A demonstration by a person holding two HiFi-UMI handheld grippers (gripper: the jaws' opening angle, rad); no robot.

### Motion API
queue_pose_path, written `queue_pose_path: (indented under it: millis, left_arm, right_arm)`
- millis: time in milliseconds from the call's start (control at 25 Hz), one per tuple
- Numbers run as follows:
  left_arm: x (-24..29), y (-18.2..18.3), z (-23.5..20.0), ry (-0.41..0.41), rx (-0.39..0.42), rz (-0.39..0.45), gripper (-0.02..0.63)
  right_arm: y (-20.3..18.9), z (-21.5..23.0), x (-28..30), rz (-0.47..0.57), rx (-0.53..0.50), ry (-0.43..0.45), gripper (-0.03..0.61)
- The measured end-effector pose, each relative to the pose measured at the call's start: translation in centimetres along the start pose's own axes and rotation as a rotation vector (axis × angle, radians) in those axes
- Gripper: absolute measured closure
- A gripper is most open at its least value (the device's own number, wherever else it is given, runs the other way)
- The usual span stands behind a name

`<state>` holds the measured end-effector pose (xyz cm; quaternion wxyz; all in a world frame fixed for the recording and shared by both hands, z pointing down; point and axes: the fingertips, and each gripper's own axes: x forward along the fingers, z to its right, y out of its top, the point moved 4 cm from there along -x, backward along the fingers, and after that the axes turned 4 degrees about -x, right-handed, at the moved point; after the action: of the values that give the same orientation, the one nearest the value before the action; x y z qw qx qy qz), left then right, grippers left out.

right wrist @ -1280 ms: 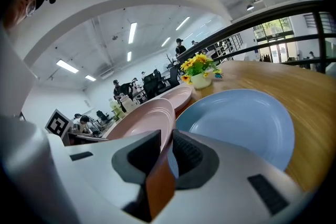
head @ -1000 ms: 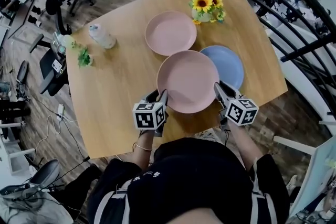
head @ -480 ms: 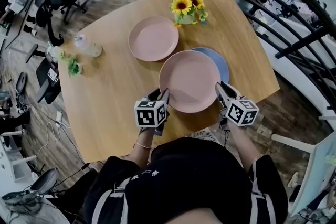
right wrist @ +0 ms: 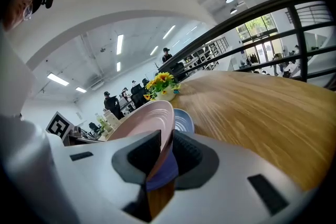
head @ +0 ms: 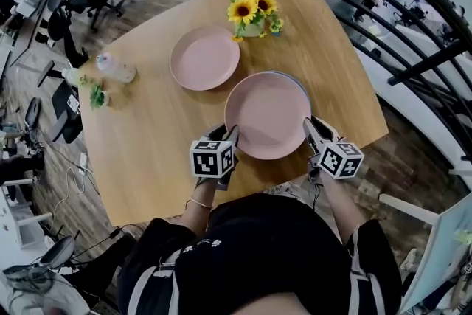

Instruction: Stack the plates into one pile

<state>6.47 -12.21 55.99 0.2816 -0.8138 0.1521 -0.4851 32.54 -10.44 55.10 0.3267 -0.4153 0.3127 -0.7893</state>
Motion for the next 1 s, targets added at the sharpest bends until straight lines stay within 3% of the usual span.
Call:
queue_pose_path:
  millis: [600, 1000]
  left_arm:
    - [2.3, -0.6, 1.5, 0.066, 0.056, -0.062, 0.495]
    - [2.5, -0.6, 1.2, 0.104, 0.030, -0.061, 0.485]
  right_arm:
    - [0.2, 2.8, 0.9, -0.067, -0.062, 0.031, 0.499]
    - [0.5, 2.8, 1.6, -0.109, -0.142, 0.072, 0.483]
